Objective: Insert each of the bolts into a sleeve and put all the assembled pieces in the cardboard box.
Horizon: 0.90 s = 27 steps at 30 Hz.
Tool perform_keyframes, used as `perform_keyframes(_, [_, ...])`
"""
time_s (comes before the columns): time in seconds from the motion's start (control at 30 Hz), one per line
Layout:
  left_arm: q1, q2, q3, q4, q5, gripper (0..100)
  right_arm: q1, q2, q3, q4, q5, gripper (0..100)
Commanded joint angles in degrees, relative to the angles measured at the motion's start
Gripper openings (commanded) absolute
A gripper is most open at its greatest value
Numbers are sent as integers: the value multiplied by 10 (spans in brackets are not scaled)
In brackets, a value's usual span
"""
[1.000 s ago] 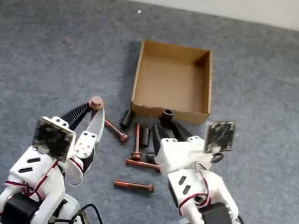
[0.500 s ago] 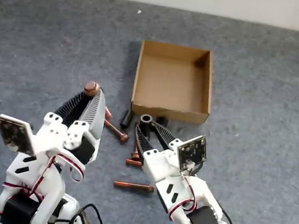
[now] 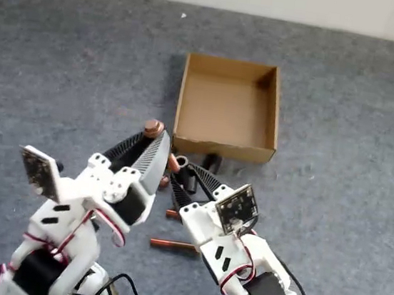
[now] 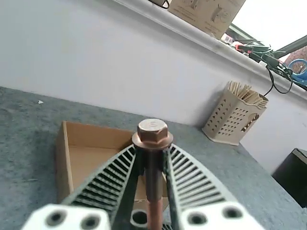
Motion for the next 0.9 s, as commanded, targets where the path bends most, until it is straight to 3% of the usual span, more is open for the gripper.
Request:
perform_keyframes(0.0, [13,-5,53,-98,5,6,-8,-13,59,-21,18,5])
perform_keyframes(0.87, [8,-5,103,-100,-55,6,-5,-13,58,-43,20,5])
